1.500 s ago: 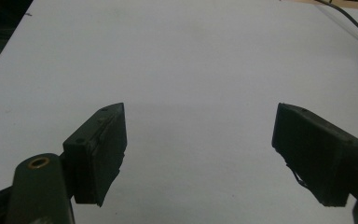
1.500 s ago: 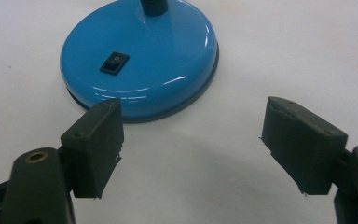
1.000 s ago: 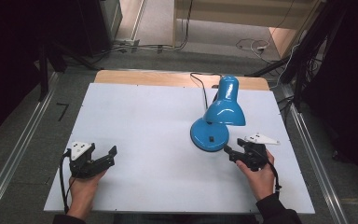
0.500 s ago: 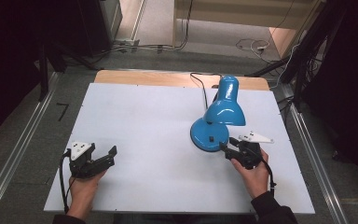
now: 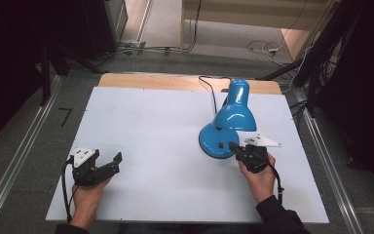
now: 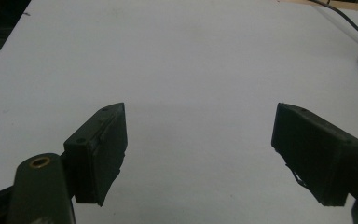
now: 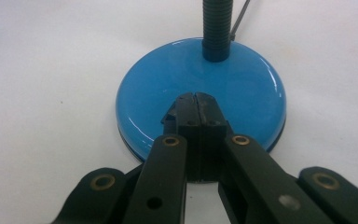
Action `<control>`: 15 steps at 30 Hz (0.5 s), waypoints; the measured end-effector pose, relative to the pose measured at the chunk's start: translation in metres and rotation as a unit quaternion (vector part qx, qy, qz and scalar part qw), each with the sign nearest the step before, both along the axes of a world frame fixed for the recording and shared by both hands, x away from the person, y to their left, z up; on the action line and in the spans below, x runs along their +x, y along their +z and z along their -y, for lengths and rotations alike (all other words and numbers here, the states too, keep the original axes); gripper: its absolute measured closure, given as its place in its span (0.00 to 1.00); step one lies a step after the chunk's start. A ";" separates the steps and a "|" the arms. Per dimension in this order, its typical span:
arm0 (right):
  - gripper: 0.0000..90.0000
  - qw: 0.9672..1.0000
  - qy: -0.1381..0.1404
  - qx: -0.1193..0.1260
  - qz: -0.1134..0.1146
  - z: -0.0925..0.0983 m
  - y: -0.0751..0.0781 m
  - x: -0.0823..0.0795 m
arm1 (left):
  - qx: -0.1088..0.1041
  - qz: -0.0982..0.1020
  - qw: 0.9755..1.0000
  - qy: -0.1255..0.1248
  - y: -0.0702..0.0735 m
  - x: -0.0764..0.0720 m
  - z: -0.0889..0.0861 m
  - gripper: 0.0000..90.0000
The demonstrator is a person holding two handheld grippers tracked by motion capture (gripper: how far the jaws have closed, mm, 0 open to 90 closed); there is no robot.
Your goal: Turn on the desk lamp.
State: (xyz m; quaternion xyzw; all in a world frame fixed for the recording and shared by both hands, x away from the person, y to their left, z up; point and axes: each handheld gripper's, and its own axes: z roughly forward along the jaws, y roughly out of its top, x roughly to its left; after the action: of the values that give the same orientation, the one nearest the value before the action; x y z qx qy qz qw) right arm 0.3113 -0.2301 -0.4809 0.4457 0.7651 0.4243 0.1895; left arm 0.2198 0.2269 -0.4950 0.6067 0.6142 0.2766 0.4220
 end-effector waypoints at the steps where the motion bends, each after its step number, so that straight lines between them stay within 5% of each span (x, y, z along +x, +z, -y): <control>1: 0.97 1.000 0.000 0.000 0.002 -0.001 -0.001 0.000 | 0.000 0.001 1.000 0.000 0.000 0.000 0.000 0.21; 15: 0.97 1.000 0.005 -0.001 0.009 -0.016 -0.007 0.006 | -0.001 0.001 1.000 -0.001 0.000 0.000 0.000 0.21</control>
State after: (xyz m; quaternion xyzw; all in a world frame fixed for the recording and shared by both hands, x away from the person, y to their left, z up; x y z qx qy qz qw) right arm 0.3171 -0.2138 -0.4876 0.4377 0.7663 0.4284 0.1941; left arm 0.2195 0.2271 -0.4946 0.6068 0.6131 0.2761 0.4238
